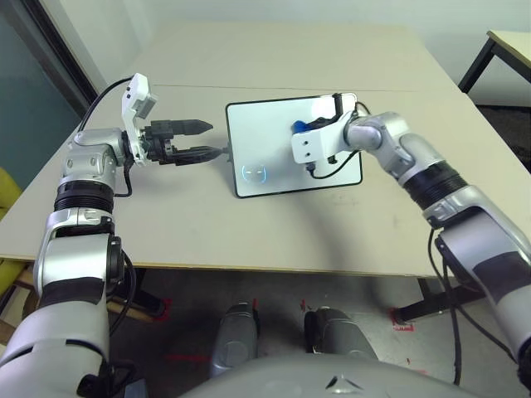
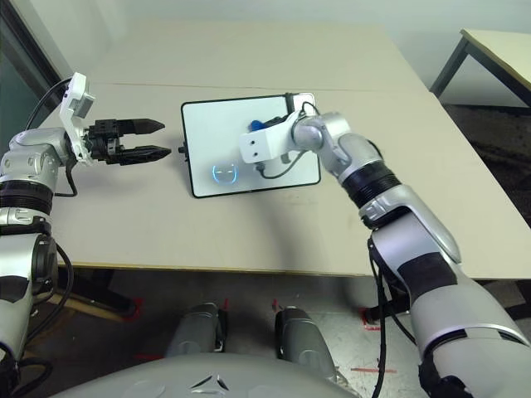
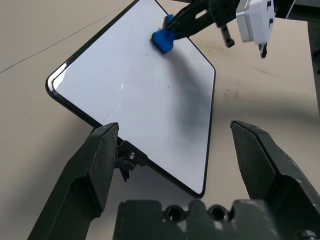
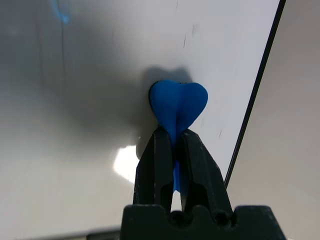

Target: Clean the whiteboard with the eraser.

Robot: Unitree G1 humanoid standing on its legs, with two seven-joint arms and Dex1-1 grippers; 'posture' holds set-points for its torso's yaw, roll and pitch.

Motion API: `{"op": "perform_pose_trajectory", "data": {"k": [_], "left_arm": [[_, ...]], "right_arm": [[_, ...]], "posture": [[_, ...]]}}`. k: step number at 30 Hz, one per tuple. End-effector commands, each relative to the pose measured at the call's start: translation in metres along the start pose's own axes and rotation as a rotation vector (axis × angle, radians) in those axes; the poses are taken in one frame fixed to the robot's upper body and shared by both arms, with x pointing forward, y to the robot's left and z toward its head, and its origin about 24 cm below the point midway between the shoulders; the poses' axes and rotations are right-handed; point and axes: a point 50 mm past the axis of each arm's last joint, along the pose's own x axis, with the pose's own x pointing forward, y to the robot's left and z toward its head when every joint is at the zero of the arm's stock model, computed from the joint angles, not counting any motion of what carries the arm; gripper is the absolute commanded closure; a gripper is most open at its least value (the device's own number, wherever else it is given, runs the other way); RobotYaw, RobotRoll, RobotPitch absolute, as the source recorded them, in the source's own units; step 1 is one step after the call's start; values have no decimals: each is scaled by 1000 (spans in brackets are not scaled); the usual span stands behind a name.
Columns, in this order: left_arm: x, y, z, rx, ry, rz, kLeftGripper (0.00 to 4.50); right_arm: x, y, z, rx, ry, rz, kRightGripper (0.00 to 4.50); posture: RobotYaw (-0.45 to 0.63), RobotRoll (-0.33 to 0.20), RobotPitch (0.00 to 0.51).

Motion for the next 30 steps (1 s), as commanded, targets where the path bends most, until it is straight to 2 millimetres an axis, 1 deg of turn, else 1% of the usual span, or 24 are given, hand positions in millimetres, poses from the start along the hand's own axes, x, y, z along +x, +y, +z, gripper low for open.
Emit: {"op": "perform_pose_trajectory", "data": {"k": [1,3,4,5,6,8,10,12,15,17,21,30], "left_arm": [[2,1,2,10,11,-3,0],[3,1,2,10,11,-4,0],[3,1,2,10,10,-5,0],[3,1,2,10,10,-6,0],[3,1,2,11,10,-6,0],[3,1,1,10,9,-7,0],[4,0,0,9,9,-9,0],[5,0,0,8,9,-10,0],[7,0,-1,5,6,-14,0],[7,0,-1,4,6,-15,0],[7,0,-1,5,5,-14,0],[5,0,-2,5,3,-7,0]], "right_arm": [[-21,-3,-16,240,-10,-15,4499],[-34,-3,-28,506,-25,-28,4499],[-38,-2,-31,583,-28,-30,4499],[-44,1,-41,704,24,-46,4499],[-49,4,-47,783,65,-56,4499],[-60,13,-62,1023,151,-70,4499],[-68,25,-72,1181,237,-60,4499],[-72,34,-77,1269,292,-44,4499],[-77,58,-91,1484,387,-21,4499],[-78,68,-95,1567,432,-10,4499],[-75,84,-105,1668,527,-8,4499],[-68,95,-106,1772,575,10,4499]], "posture": [[148,0,31],[148,0,31],[141,0,32],[141,0,32],[141,0,32],[137,0,34],[134,0,34],[134,0,34],[134,0,34],[131,0,33],[132,0,32],[144,0,34]]}}
